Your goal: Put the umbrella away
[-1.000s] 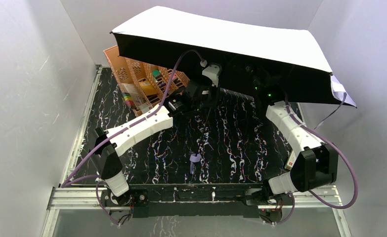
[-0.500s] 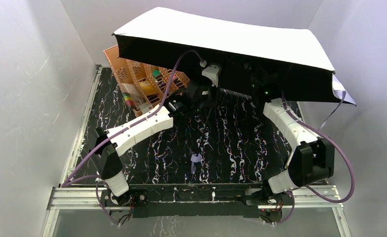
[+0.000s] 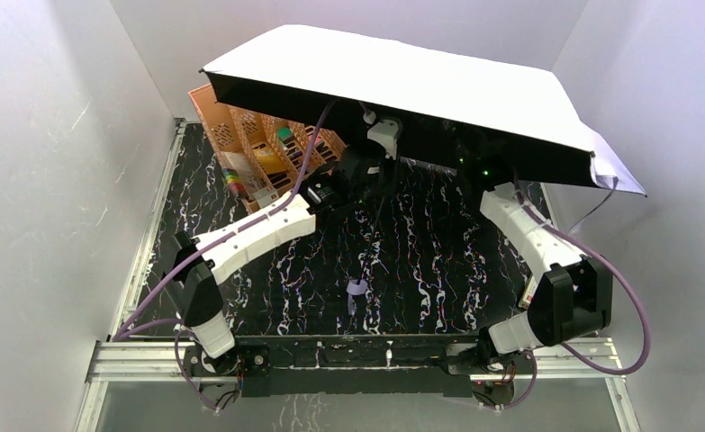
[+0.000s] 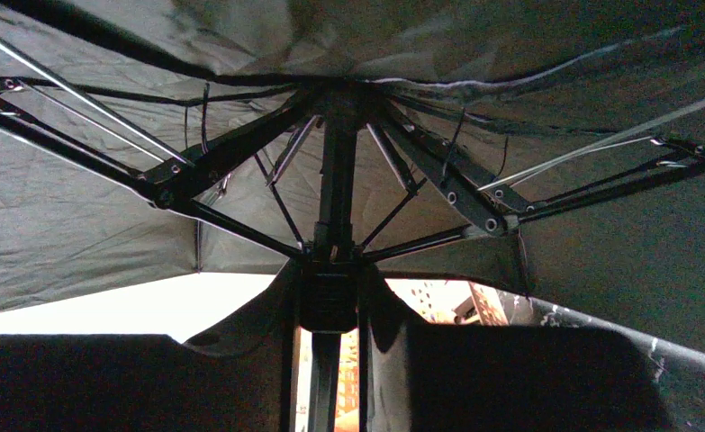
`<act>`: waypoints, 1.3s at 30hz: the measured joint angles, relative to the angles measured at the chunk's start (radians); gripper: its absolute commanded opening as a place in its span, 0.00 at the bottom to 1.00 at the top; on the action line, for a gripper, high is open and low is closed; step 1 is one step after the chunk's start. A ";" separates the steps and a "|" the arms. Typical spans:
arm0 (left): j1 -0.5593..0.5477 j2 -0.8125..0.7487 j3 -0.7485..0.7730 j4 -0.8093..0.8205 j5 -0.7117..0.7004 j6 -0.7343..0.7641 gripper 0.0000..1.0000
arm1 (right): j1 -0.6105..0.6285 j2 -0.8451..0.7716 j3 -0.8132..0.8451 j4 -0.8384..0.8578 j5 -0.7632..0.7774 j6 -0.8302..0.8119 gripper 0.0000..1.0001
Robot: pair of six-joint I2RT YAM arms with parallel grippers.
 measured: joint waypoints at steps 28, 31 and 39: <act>-0.050 0.075 0.067 -0.033 0.046 0.139 0.00 | 0.024 -0.346 -0.381 0.011 0.174 0.052 0.00; -0.050 0.075 0.067 -0.072 0.061 0.140 0.00 | 0.037 -0.368 -0.438 0.034 0.191 0.083 0.00; -0.050 0.074 0.050 -0.057 0.089 0.139 0.02 | 0.053 -0.393 -0.459 0.016 0.243 0.103 0.00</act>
